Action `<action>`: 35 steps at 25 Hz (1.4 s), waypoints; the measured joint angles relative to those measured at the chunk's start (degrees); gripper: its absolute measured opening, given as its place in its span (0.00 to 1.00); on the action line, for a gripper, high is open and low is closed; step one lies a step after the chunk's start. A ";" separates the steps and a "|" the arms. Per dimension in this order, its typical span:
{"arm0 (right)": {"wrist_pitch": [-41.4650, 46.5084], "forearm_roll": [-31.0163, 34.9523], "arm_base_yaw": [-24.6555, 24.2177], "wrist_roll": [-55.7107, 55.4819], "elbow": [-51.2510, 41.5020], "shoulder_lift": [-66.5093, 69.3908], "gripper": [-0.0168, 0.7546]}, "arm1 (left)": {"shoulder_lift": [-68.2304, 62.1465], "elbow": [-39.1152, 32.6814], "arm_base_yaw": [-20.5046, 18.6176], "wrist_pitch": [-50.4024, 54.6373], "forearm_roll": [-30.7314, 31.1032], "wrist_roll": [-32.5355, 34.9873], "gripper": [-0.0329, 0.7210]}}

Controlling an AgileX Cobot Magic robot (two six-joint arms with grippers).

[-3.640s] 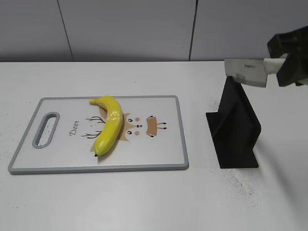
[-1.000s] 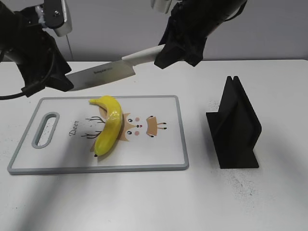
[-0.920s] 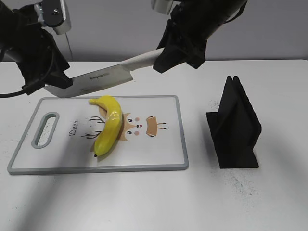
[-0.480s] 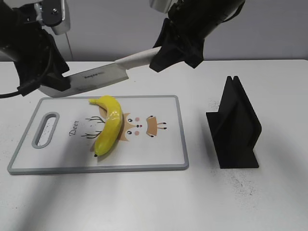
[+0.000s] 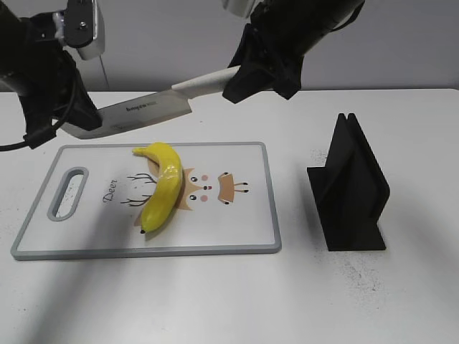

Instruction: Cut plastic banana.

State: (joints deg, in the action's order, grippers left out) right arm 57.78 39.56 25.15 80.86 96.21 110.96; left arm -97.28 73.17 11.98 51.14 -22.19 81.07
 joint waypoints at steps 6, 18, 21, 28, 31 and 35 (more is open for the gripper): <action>1.84 -3.40 -0.54 -0.61 0.35 0.30 0.24 | -0.04 0.00 0.37 -0.56 -0.43 0.78 0.03; 4.21 -15.87 0.22 -16.14 0.50 8.77 0.26 | -4.44 0.00 1.03 -2.31 -2.39 2.00 0.03; 3.84 -16.96 0.22 -18.00 0.50 10.81 0.26 | -7.80 0.00 1.13 -4.07 -3.16 2.12 0.03; 2.57 -18.35 0.10 -20.15 0.62 16.84 0.26 | -15.63 0.72 1.08 -6.47 -5.44 3.18 0.04; 2.51 -19.06 0.16 -20.71 1.12 16.53 0.26 | -15.99 1.02 1.02 -6.40 -5.53 3.28 0.04; 2.74 -20.69 0.41 -21.94 1.78 15.19 0.26 | -15.34 0.96 1.13 -7.06 -5.97 3.20 0.04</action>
State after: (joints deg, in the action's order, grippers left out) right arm 60.52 18.87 25.56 58.92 97.99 126.14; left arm -112.62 74.13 13.11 44.08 -28.16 84.27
